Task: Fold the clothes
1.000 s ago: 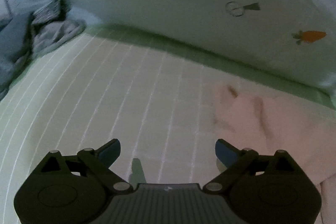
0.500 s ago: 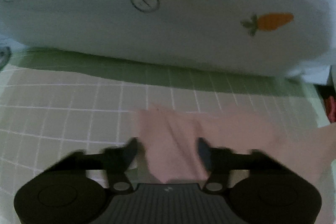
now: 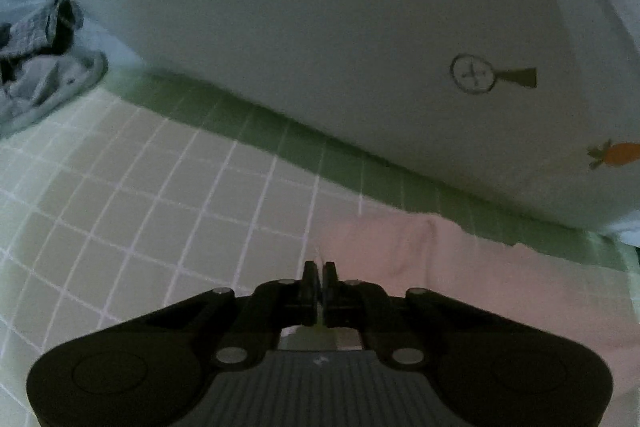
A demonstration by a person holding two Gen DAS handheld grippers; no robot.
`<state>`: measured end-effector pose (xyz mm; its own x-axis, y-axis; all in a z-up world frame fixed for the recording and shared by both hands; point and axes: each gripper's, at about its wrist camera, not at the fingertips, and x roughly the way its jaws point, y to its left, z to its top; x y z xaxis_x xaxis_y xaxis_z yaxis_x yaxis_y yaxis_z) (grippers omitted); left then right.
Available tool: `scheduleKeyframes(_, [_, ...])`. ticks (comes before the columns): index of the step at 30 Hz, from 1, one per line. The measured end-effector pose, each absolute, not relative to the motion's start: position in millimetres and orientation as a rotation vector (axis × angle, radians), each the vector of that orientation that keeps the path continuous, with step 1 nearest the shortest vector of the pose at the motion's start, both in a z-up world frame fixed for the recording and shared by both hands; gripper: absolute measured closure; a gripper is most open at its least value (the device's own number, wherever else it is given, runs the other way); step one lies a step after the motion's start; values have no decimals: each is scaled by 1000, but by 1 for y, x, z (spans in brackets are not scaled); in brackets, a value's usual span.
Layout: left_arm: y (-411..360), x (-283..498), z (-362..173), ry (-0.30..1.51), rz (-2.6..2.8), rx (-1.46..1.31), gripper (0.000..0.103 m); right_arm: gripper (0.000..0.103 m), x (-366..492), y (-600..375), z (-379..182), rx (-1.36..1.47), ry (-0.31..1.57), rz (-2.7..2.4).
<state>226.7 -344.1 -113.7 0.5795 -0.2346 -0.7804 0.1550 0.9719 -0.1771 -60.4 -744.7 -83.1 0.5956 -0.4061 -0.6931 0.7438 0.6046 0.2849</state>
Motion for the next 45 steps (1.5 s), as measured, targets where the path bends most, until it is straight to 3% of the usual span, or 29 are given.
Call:
scheduleKeyframes(2, [-347,223,-109,915,-218,-68,70,98,-58,-737,-83,567,633,-713])
scheduleKeyframes(4, [-345,220,-104,906,-207,-57,34,98,-56,-728,-79,522,640,-700])
scheduleKeyframes(6, [-343,216,-99,898,-196,-47,19,98,-57,-718,-73,477,636,-686])
scheduleKeyframes(16, [-301,114,-62,881,-163,-74,16,98,-75,-604,-42,179,606,-457])
scheduleKeyframes(24, [-261,16,-50,899,-169,-72,15,98,-117,-488,-62,51,723,-258])
scheduleKeyframes(33, [-222,-61,-53,933,-227,-23,15,97,-173,-424,-80,169,823,-229])
scheduleKeyframes(39, [-198,-102,-55,958,-271,5,15,78,-214,-410,-66,210,807,-312])
scheduleKeyframes(41, [-194,-108,-58,971,-284,-2,15,61,-228,-410,-61,212,800,-361])
scheduleKeyframes(43, [-197,-113,-60,981,-306,-6,15,23,-247,-409,-56,206,789,-407])
scheduleKeyframes(45, [-202,-118,-63,989,-326,-5,15,5,-263,-412,-51,188,774,-440])
